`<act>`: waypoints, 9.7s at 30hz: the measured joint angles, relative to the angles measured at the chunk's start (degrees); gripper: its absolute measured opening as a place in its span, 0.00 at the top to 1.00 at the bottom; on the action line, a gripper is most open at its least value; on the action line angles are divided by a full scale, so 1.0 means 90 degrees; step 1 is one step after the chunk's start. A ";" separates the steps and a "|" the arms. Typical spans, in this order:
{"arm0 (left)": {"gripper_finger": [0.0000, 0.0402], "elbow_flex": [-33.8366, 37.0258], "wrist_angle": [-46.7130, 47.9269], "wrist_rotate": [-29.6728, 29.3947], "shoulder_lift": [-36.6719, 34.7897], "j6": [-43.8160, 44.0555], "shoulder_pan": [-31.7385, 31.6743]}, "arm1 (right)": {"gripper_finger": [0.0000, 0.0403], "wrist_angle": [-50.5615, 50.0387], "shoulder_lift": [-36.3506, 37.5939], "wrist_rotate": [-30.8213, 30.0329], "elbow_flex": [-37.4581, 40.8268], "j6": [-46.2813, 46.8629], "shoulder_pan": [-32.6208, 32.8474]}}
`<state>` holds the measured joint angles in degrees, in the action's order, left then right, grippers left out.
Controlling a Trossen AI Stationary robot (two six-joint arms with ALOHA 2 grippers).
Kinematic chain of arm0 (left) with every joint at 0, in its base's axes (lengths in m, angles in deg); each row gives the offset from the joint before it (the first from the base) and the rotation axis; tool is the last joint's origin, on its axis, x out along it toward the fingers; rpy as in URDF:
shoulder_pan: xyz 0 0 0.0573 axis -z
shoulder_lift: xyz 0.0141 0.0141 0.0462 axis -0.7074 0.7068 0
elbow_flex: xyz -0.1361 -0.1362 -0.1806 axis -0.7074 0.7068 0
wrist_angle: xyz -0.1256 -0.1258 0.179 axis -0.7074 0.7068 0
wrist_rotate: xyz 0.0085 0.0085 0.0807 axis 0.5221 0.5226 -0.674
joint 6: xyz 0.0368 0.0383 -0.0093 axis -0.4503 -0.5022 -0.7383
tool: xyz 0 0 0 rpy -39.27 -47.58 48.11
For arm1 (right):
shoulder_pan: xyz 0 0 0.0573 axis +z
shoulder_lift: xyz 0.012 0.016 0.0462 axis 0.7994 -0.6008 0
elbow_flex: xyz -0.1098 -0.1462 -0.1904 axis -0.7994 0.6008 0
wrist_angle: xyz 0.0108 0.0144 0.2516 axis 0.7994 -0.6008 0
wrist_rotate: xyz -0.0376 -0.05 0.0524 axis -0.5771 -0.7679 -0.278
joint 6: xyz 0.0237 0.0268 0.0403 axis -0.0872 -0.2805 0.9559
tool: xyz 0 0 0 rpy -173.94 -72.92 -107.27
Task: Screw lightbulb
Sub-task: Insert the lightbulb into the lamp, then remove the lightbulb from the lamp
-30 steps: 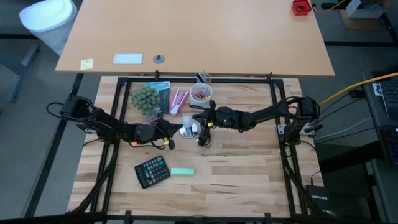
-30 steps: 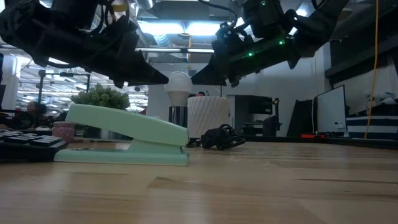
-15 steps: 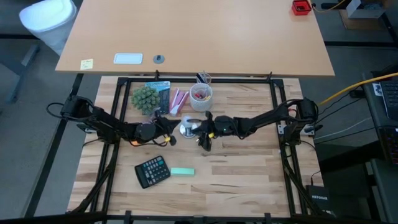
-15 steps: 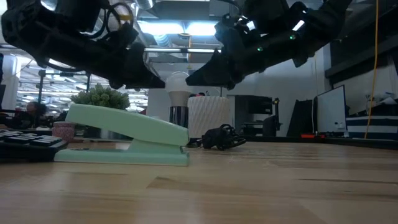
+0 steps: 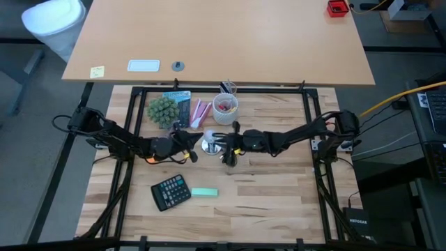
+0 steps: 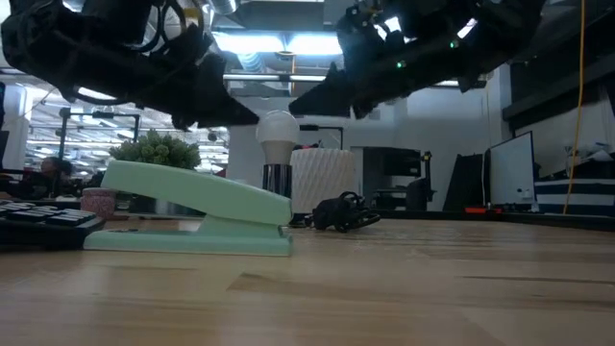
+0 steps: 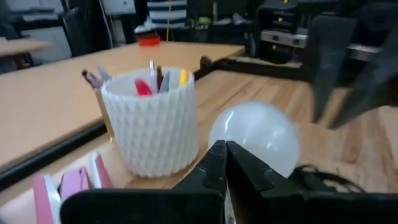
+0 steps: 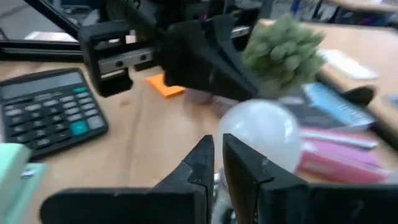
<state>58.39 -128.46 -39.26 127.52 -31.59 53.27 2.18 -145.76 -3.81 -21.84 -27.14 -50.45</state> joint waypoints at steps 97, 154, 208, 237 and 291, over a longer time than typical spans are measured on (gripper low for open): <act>1.00 0.0000 0.0206 0.0554 -0.0005 0.0494 0.0010 | 0.90 -0.0030 -0.0046 0.0294 -0.0002 0.0066 -0.0800; 1.00 0.0005 0.3054 -0.0086 0.0002 0.3620 0.0187 | 0.90 -0.1092 -0.0049 0.1664 0.0000 0.0368 0.0045; 1.00 0.0005 0.3102 -0.0091 0.0002 0.2695 0.0163 | 0.90 -0.1082 -0.0049 0.1652 -0.0002 0.0380 0.0040; 1.00 0.0010 0.2337 0.0729 0.0046 0.2169 -0.0480 | 0.90 -0.1019 -0.0049 0.1654 -0.0002 0.0380 0.0040; 1.00 0.0000 0.1393 0.1166 -0.0209 0.1181 -0.0254 | 0.90 -0.0276 -0.0034 0.1098 -0.0002 0.0679 0.0040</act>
<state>58.39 -115.92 -28.77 125.64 -20.96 50.99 -0.31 -146.07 6.07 -21.86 -21.03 -50.09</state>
